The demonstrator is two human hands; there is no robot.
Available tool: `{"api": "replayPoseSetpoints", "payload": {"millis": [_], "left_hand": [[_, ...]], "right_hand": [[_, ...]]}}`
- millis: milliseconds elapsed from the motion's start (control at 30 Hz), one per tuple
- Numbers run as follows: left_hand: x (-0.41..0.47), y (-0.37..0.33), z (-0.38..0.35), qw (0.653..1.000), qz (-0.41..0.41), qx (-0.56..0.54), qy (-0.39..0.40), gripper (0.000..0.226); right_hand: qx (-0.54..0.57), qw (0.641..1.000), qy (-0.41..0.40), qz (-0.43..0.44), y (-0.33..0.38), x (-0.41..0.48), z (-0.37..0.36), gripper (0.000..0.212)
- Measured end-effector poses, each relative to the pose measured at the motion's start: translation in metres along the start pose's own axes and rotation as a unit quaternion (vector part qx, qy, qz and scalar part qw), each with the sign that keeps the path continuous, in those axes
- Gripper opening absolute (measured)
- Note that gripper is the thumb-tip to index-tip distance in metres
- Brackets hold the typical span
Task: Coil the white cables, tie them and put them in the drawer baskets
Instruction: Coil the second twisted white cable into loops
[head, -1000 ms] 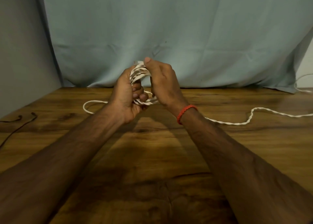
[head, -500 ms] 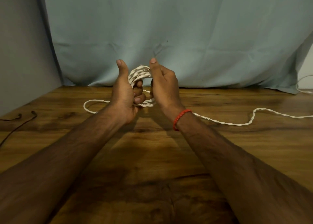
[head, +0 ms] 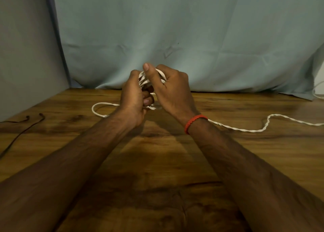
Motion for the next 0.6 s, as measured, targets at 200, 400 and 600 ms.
{"api": "replayPoseSetpoints", "payload": {"millis": [200, 400, 600], "left_hand": [[0.002, 0.001, 0.003, 0.999, 0.021, -0.023, -0.004, 0.037], [-0.003, 0.006, -0.001, 0.995, 0.082, -0.054, -0.015, 0.042], [-0.003, 0.012, 0.004, 0.993, 0.111, -0.038, -0.021, 0.047]], "right_hand": [[0.03, 0.998, 0.037, 0.028, 0.007, -0.002, -0.003, 0.023], [-0.031, 0.993, 0.074, 0.084, 0.004, 0.002, -0.006, 0.031], [-0.041, 0.981, 0.174, 0.072, -0.007, 0.0, -0.018, 0.032]]}}
Point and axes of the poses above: each hand's wrist, its own x-axis towards the middle knuckle, its own z-axis out of the back of the hand, y = z × x, the point moved 8 cm from there along x, towards the middle knuckle, and after that the axes turned 1 degree about -z, right-handed, at the moved point
